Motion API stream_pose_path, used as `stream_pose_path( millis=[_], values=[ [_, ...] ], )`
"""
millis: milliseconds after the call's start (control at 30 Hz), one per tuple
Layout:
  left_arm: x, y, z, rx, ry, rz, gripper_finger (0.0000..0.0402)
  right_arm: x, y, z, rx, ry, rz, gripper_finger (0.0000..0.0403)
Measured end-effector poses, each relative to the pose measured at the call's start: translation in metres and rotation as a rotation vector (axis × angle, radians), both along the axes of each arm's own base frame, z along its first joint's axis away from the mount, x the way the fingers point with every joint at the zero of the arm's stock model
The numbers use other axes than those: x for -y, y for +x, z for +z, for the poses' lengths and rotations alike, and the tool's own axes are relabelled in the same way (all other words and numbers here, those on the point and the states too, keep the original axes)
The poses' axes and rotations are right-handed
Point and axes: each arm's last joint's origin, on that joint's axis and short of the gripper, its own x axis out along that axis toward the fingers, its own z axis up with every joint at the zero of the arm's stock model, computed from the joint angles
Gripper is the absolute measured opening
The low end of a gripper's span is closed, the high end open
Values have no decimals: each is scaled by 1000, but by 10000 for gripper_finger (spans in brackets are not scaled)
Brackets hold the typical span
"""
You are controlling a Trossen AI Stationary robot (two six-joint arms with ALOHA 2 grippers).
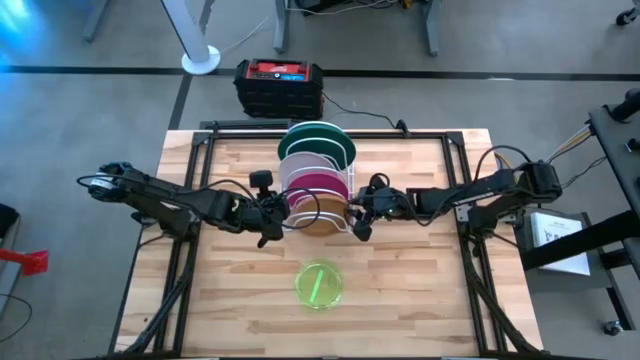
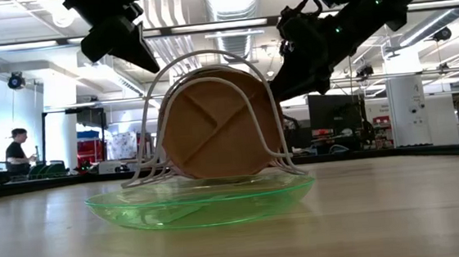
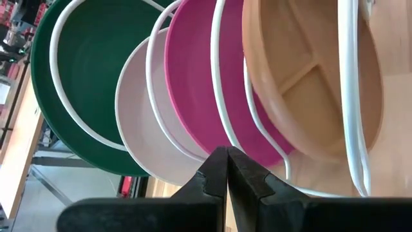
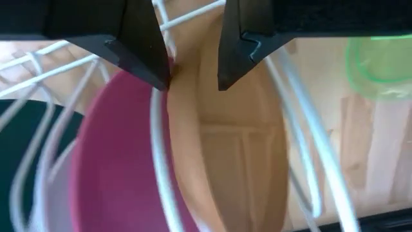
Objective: Sort dishes
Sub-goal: Adjust the brown plate in the dish rack
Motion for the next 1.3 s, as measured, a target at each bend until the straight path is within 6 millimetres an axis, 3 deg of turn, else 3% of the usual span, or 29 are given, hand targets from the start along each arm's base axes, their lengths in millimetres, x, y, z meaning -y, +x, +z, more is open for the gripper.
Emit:
stream_pose_path(
  millis=[467, 833, 1300],
  values=[
    [-2, 0, 1, 9, 37, 24, 0, 0, 14, -8, 57, -131, -6, 12],
    [-2, 0, 1, 9, 38, 26, 0, 0, 12, -3, 90, -92, -57, 0],
    [-2, 0, 1, 9, 40, 26, 0, -2, 8, -8, 47, 4, -81, 29]
  ],
)
